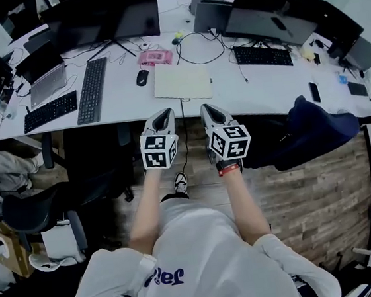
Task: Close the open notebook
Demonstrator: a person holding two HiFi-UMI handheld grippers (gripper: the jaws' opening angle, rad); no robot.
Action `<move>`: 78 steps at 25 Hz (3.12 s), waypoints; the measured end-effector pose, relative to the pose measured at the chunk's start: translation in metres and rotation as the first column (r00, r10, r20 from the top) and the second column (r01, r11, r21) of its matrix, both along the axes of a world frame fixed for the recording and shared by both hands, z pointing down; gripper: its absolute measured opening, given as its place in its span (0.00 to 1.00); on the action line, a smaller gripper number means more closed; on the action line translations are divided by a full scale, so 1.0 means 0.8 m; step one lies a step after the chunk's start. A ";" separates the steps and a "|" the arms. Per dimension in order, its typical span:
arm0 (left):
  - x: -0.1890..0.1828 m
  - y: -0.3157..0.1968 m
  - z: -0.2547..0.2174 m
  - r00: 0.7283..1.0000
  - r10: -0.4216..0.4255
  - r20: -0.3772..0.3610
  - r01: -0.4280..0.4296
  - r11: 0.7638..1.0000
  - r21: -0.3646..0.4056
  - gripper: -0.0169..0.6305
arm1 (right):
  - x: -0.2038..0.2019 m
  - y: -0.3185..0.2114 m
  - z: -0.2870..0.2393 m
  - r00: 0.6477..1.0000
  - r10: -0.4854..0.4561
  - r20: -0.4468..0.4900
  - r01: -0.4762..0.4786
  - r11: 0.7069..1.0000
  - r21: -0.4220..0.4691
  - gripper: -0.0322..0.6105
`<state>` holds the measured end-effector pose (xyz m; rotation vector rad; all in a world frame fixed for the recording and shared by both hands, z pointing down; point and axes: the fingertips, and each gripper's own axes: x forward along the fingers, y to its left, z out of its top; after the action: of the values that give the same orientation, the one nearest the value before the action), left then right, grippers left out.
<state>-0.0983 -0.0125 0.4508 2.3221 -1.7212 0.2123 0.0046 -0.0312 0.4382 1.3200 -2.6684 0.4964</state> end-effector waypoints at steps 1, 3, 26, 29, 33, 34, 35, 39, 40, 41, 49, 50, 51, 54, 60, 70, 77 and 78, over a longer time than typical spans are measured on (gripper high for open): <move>-0.004 -0.015 0.004 1.000 -0.012 -0.009 0.011 1.000 -0.012 0.06 | -0.002 -0.016 0.001 1.000 0.004 0.001 -0.004 1.000 0.000 0.07; -0.016 -0.043 0.010 0.999 -0.048 -0.012 0.048 0.998 -0.028 0.06 | -0.008 -0.047 0.003 1.000 0.008 0.001 -0.008 1.000 0.000 0.07; -0.118 -0.179 0.199 0.973 -0.168 -0.157 0.112 0.942 -0.315 0.13 | -0.068 -0.184 0.116 0.997 -0.076 -0.023 0.071 0.985 -0.159 0.07; -0.124 -0.199 0.220 0.964 -0.190 -0.184 0.116 0.930 -0.349 0.15 | -0.078 -0.202 0.133 0.994 -0.103 -0.026 0.096 0.976 -0.195 0.07; -0.126 -0.218 0.244 0.953 -0.220 -0.210 0.124 0.912 -0.392 0.20 | -0.090 -0.216 0.149 0.989 -0.145 -0.016 0.137 0.965 -0.225 0.07; -0.127 -0.223 0.250 0.949 -0.228 -0.216 0.126 0.907 -0.403 0.23 | -0.091 -0.220 0.152 0.988 -0.151 -0.016 0.144 0.962 -0.232 0.07; -0.127 -0.227 0.256 0.946 -0.235 -0.223 0.127 0.902 -0.413 0.24 | -0.092 -0.224 0.154 0.988 -0.155 -0.013 0.148 0.960 -0.238 0.07; -0.128 -0.244 0.270 0.938 -0.260 -0.231 0.137 0.885 -0.445 0.29 | -0.090 -0.236 0.161 0.986 -0.167 -0.009 0.160 0.957 -0.244 0.07; -0.129 -0.247 0.271 0.937 -0.267 -0.226 0.143 0.882 -0.449 0.29 | -0.088 -0.239 0.163 0.986 -0.167 -0.009 0.160 0.956 -0.246 0.07; -0.130 -0.251 0.273 0.935 -0.274 -0.224 0.148 0.878 -0.455 0.29 | -0.086 -0.243 0.165 0.986 -0.166 -0.008 0.159 0.955 -0.249 0.07; -0.131 -0.270 0.296 0.927 -0.308 -0.212 0.159 0.838 -0.522 0.29 | -0.074 -0.266 0.171 0.987 -0.160 -0.004 0.153 0.953 -0.262 0.07; -0.130 -0.271 0.297 0.927 -0.310 -0.213 0.159 0.836 -0.526 0.29 | -0.073 -0.268 0.171 0.987 -0.158 -0.004 0.151 0.953 -0.261 0.07; -0.129 -0.272 0.297 0.927 -0.308 -0.216 0.155 0.835 -0.528 0.29 | -0.071 -0.270 0.171 0.988 -0.155 -0.004 0.148 0.954 -0.261 0.07; -0.125 -0.274 0.297 0.930 -0.296 -0.218 0.141 0.835 -0.532 0.29 | -0.065 -0.276 0.170 0.992 -0.127 -0.002 0.122 0.957 -0.262 0.07; -0.124 -0.275 0.297 0.927 -0.302 -0.223 0.142 0.833 -0.534 0.23 | -0.052 -0.285 0.172 0.997 -0.080 0.020 0.082 0.960 -0.268 0.07; -0.119 -0.274 0.276 0.933 -0.294 -0.207 0.156 0.850 -0.504 0.20 | -0.050 -0.292 0.161 0.997 -0.052 0.061 0.066 0.965 -0.255 0.07; -0.114 -0.274 0.260 0.942 -0.272 -0.197 0.149 0.864 -0.482 0.17 | -0.048 -0.297 0.152 0.996 -0.028 0.082 0.048 0.968 -0.245 0.07; -0.113 -0.274 0.258 0.944 -0.267 -0.195 0.146 0.866 -0.479 0.17 | -0.047 -0.297 0.152 0.996 -0.024 0.085 0.044 0.969 -0.244 0.07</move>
<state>-0.1886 -0.2314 0.6572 1.7271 -1.5709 0.2374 -0.0331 -0.2686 0.5595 1.2043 -2.5822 0.8630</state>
